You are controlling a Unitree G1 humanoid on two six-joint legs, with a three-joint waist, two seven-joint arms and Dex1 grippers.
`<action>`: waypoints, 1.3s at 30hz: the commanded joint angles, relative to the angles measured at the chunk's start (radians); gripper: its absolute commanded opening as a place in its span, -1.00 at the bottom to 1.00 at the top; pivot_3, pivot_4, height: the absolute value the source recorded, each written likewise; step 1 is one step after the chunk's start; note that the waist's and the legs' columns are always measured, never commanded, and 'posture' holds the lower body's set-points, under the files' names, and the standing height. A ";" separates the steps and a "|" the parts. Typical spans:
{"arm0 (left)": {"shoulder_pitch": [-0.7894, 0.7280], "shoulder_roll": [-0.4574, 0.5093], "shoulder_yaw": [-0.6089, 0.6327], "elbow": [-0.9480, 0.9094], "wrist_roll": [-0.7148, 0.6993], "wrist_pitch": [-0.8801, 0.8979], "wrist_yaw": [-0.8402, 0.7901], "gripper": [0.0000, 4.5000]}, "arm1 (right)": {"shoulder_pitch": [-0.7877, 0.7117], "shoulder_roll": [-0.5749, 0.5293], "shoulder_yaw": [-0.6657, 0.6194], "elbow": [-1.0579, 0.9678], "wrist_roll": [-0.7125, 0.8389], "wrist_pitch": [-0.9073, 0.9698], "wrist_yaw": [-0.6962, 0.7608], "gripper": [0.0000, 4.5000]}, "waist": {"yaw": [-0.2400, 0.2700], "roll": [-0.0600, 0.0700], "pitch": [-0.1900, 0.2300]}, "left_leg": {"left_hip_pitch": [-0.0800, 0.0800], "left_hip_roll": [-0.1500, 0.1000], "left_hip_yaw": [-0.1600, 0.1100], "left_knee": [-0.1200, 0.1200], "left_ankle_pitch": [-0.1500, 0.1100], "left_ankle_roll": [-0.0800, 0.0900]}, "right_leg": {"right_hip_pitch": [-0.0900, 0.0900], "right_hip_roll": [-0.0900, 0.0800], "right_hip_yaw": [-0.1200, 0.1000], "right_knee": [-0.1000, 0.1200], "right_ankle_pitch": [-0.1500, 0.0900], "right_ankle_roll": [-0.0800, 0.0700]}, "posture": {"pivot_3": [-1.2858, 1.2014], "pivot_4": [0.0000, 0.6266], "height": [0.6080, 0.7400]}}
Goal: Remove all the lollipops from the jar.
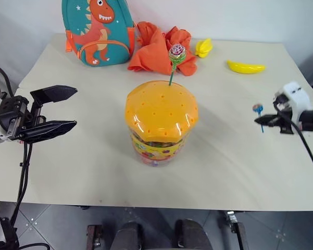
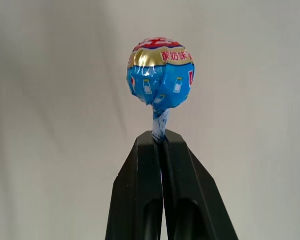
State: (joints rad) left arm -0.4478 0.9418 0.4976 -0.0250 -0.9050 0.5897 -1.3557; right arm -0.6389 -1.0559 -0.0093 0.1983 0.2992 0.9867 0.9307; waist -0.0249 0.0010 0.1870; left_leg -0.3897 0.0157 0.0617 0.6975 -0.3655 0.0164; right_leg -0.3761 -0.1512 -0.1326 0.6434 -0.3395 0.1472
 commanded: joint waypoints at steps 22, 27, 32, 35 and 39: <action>-0.048 0.034 -0.012 0.043 0.012 -0.037 -0.028 1.00 | 0.145 -0.023 -0.276 -0.159 0.086 -0.031 -0.072 0.92 | 0.001 0.000 0.000 | 0.000 0.000 0.003 0.000 0.000 0.000 | 0.000 0.000 0.000 -0.001 0.000 0.000 | 0.03 -0.52 1.00; -0.057 0.030 -0.021 0.054 0.014 -0.047 -0.031 1.00 | 0.107 0.003 -0.382 -0.298 0.214 -0.094 0.008 0.99 | 0.000 0.000 0.000 | 0.001 0.001 0.002 0.000 0.000 0.000 | 0.000 0.000 0.000 -0.002 0.000 0.000 | 0.03 -0.52 1.00; -0.078 0.014 -0.021 0.062 0.002 -0.055 -0.019 1.00 | 0.028 0.084 -0.387 -0.371 0.331 -0.124 0.019 0.99 | 0.000 0.000 0.000 | 0.001 0.000 0.002 0.001 0.000 0.000 | 0.000 0.000 0.001 -0.002 0.000 0.000 | 0.03 -0.52 1.00; -0.101 -0.009 0.001 0.065 -0.026 -0.053 0.005 1.00 | -0.060 0.125 -0.328 -0.413 0.420 -0.104 0.062 0.99 | -0.001 0.000 0.000 | 0.000 0.000 0.002 0.001 0.000 0.000 | 0.000 0.000 0.001 -0.001 0.000 0.000 | 0.03 -0.52 1.00; -0.113 -0.035 0.029 0.056 -0.048 -0.046 0.042 1.00 | -0.162 0.169 -0.253 -0.406 0.468 -0.108 0.098 0.99 | -0.003 0.000 0.000 | 0.001 0.001 -0.002 0.001 0.000 0.000 | 0.000 0.000 0.000 -0.001 0.000 0.000 | 0.03 -0.52 1.00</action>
State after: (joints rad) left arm -0.5523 0.9028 0.4853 0.0516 -0.9242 0.5523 -1.3266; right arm -0.7867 -0.8881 -0.2638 -0.1966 0.7395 0.8848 1.0148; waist -0.0282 0.0012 0.1868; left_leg -0.3887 0.0162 0.0583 0.6987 -0.3654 0.0164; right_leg -0.3760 -0.1509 -0.1323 0.6433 -0.3395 0.1472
